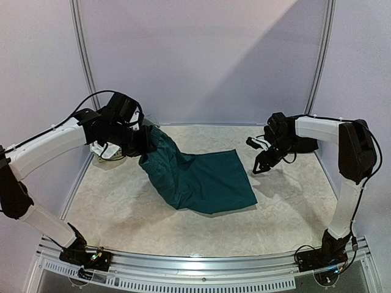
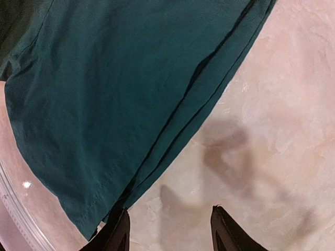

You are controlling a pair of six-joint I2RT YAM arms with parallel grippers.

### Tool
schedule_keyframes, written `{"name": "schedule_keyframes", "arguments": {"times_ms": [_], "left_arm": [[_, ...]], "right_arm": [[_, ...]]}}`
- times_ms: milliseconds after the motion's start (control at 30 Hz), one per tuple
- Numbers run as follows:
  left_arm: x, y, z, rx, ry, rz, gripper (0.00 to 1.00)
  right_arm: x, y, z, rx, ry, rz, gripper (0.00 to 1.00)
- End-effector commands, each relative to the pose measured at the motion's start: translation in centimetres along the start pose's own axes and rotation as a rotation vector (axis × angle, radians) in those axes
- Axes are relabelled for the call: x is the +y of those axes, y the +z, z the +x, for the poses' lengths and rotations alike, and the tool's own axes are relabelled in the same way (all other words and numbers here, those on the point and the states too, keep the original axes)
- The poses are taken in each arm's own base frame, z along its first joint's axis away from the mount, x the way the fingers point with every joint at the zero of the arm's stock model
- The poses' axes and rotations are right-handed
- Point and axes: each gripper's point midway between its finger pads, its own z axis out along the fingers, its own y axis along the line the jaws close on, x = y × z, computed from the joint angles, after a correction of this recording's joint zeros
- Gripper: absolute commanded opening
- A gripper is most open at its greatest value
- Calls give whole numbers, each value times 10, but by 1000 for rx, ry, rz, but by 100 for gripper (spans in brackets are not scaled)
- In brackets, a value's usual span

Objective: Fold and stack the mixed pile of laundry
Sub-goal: Place the rectangle-folded shorts at the center of the board.

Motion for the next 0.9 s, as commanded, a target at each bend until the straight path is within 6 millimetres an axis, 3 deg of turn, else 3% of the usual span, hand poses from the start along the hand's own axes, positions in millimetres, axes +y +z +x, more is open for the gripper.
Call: {"name": "schedule_keyframes", "arguments": {"times_ms": [0,167,267,400,500,733,800,867], "left_arm": [[31,-22,-4,-74,-4,-72,0],[68,-30,10,-77,-27,-165,0],[100,-27,25,-52,-31,-262,1],[141,-15,43,-4,-44,-385,27],[162,-25,41,-10,-11,-511,41],[166,-69,17,-118,39,-595,51],[157,-63,22,-117,23,-531,52],[133,-44,24,-127,22,-390,52]], "right_arm": [[19,-7,-12,-32,-90,-21,53],[47,2,-31,-39,-181,-34,53],[66,14,-49,-41,-254,-34,53],[84,29,-78,-57,-319,-42,53],[102,44,-92,-40,-364,-66,53],[117,84,-104,-3,-411,-118,54],[119,97,-101,22,-409,-134,54],[117,113,-95,54,-398,-132,54]]}}
